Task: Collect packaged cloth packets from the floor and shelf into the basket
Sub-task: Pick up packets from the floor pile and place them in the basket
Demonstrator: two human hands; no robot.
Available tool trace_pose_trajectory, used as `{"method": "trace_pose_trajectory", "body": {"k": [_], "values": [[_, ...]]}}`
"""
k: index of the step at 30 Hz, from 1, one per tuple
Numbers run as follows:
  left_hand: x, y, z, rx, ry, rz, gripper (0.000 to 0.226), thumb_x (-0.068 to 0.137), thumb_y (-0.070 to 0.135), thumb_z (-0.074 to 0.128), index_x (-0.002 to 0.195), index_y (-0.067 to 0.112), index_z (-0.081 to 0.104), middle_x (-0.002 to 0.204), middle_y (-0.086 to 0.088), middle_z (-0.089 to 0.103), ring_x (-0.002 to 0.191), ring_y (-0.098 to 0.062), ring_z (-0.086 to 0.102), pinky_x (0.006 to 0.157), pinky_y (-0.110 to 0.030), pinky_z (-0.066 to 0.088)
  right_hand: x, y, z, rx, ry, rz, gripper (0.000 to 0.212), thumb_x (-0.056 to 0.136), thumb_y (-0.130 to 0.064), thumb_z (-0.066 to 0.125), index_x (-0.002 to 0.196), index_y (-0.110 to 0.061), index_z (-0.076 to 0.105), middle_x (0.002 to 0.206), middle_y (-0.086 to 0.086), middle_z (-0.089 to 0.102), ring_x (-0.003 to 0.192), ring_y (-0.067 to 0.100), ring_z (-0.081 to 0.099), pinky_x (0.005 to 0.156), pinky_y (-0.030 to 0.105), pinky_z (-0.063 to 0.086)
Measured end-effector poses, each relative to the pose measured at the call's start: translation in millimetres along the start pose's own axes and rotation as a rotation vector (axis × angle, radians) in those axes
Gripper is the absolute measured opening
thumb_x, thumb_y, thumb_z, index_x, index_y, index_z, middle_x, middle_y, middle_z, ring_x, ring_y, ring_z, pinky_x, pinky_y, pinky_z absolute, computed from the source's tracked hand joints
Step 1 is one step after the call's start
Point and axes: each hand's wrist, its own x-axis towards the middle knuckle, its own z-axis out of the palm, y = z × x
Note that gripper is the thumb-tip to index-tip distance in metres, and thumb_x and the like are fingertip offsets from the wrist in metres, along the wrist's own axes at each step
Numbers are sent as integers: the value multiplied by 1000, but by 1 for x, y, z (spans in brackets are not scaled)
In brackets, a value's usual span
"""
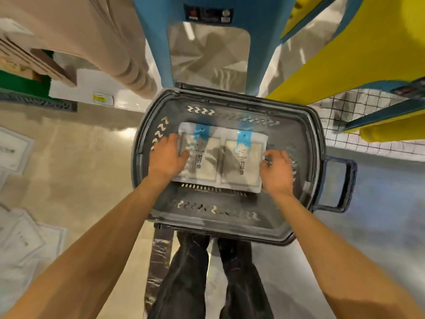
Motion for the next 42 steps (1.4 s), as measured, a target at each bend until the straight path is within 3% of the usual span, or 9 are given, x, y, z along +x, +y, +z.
{"method": "trace_pose_trajectory", "body": {"k": [3, 7, 15, 19, 32, 42], "values": [[-51, 25, -62, 130, 122, 84, 49, 94, 35, 60, 136, 11, 50, 130, -21, 55, 124, -42, 48, 97, -52, 41, -32, -50, -53, -121, -27, -191, 30, 95, -15, 56, 124, -13, 60, 128, 9, 53, 120, 30, 46, 101, 42, 40], [-118, 40, -143, 166, 273, 71, 48, 93, 38, 60, 133, 12, 54, 127, -19, 56, 122, -40, 48, 97, -51, 39, -75, -121, -118, -272, -75, -433, 33, 97, -23, 57, 128, -13, 57, 130, 10, 52, 121, 32, 45, 97, 42, 38], [-287, 26, -264, 205, 473, -64, 46, 90, 35, 66, 130, 11, 59, 128, -16, 59, 121, -40, 51, 95, -53, 42, -208, -250, -210, -417, -104, -848, 39, 99, -24, 52, 137, -13, 50, 137, 6, 46, 126, 29, 41, 100, 40, 38], [-367, -3, -294, 155, 554, -235, 48, 93, 38, 63, 135, 14, 57, 137, -14, 56, 130, -37, 47, 99, -51, 39, -270, -304, -222, -538, -147, -1050, 42, 99, -25, 50, 140, -14, 47, 141, 8, 46, 128, 29, 41, 102, 41, 37], [-567, -117, -288, -108, 619, -799, 51, 95, 43, 56, 140, 18, 51, 140, -12, 53, 130, -34, 45, 100, -48, 40, -442, -425, -167, -873, -310, -1497, 48, 97, -37, 55, 135, -10, 49, 135, 15, 49, 124, 36, 46, 98, 44, 41], [-657, -229, -272, -265, 641, -974, 51, 96, 45, 55, 138, 17, 51, 132, -12, 57, 120, -33, 53, 96, -46, 46, -549, -466, -68, -1002, -456, -1585, 54, 98, -39, 55, 144, -15, 43, 144, 11, 44, 130, 32, 42, 100, 43, 42]]}}
